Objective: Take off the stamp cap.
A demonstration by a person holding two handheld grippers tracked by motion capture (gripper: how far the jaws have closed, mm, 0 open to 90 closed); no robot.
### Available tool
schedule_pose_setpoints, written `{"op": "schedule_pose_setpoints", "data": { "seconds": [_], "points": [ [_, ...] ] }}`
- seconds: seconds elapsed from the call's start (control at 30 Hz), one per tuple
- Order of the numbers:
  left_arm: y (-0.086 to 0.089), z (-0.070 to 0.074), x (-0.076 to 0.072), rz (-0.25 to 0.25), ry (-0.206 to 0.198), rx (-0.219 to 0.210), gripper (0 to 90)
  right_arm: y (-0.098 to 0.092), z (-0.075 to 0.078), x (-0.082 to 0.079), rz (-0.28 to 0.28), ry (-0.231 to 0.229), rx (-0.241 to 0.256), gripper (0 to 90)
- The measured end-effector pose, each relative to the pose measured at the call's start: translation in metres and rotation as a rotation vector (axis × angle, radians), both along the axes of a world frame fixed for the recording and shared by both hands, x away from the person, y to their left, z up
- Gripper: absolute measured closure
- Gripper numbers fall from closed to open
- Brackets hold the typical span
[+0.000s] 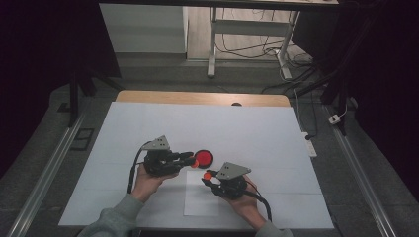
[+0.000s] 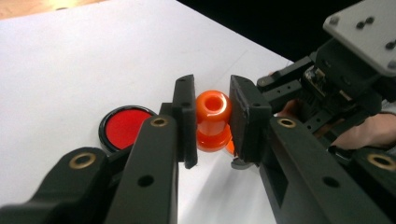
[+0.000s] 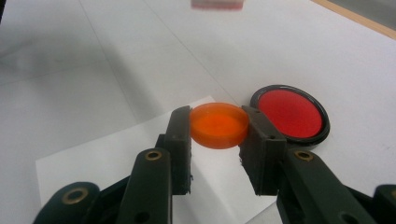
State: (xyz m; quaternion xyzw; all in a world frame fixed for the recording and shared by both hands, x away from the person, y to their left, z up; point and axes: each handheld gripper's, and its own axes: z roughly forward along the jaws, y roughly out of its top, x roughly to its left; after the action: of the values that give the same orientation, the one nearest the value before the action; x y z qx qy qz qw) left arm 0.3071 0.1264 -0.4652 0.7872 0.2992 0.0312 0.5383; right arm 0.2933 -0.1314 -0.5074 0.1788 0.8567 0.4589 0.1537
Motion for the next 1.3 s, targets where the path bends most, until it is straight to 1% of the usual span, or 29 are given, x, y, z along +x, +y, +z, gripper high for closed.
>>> {"op": "schedule_pose_setpoints", "data": {
  "seconds": [0.03, 0.1, 0.17, 0.23, 0.3, 0.47, 0.53, 0.6, 0.63, 0.97, 1.0, 1.07, 1.17, 1.3],
  "points": [
    [-0.002, 0.0, -0.001, -0.004, -0.009, 0.009, 72.9, 0.0, 0.0, 0.0, 0.0, 0.001, -0.008, 65.1],
    [-0.006, 0.0, -0.003, -0.016, -0.016, 0.023, 72.8, -0.002, 0.0, 0.001, -0.002, 0.004, 0.0, 65.0],
    [-0.008, 0.0, -0.004, -0.019, -0.017, 0.027, 72.8, -0.004, 0.001, 0.001, -0.005, 0.009, 0.012, 65.0],
    [-0.008, 0.0, -0.004, -0.016, -0.015, 0.029, 72.8, -0.005, 0.002, 0.001, -0.006, 0.007, 0.023, 65.0],
    [-0.007, 0.0, -0.004, -0.015, -0.013, 0.032, 72.7, -0.006, 0.002, 0.001, -0.01, 0.005, 0.016, 64.9],
    [-0.008, -0.001, -0.007, -0.015, -0.022, 0.057, 72.7, -0.009, 0.002, 0.002, -0.017, 0.005, 0.031, 64.9],
    [-0.008, -0.002, -0.008, -0.016, -0.024, 0.062, 72.7, -0.01, 0.002, 0.003, -0.021, 0.005, 0.028, 64.8],
    [-0.007, -0.002, -0.008, -0.013, -0.025, 0.063, 72.6, -0.011, 0.001, 0.003, -0.028, 0.0, 0.023, 64.8],
    [-0.007, -0.002, -0.008, -0.012, -0.026, 0.063, 72.6, -0.011, 0.0, 0.003, -0.027, 0.002, 0.033, 64.8],
    [-0.005, -0.002, -0.008, -0.001, -0.025, 0.061, 72.5, -0.021, -0.001, 0.004, -0.051, 0.009, 0.03, 64.7],
    [-0.005, -0.002, -0.007, 0.0, -0.026, 0.061, 72.6, -0.022, -0.001, 0.004, -0.052, 0.007, 0.037, 64.7],
    [-0.004, -0.002, -0.007, 0.004, -0.026, 0.06, 72.5, -0.023, -0.001, 0.004, -0.061, 0.005, 0.029, 64.7],
    [-0.003, -0.003, -0.005, 0.013, -0.024, 0.057, 72.5, -0.028, -0.002, 0.004, -0.067, 0.007, 0.032, 64.7],
    [-0.004, -0.004, -0.002, 0.022, -0.021, 0.064, 72.6, -0.033, -0.002, 0.004, -0.079, 0.007, 0.035, 64.7]
  ]
}}
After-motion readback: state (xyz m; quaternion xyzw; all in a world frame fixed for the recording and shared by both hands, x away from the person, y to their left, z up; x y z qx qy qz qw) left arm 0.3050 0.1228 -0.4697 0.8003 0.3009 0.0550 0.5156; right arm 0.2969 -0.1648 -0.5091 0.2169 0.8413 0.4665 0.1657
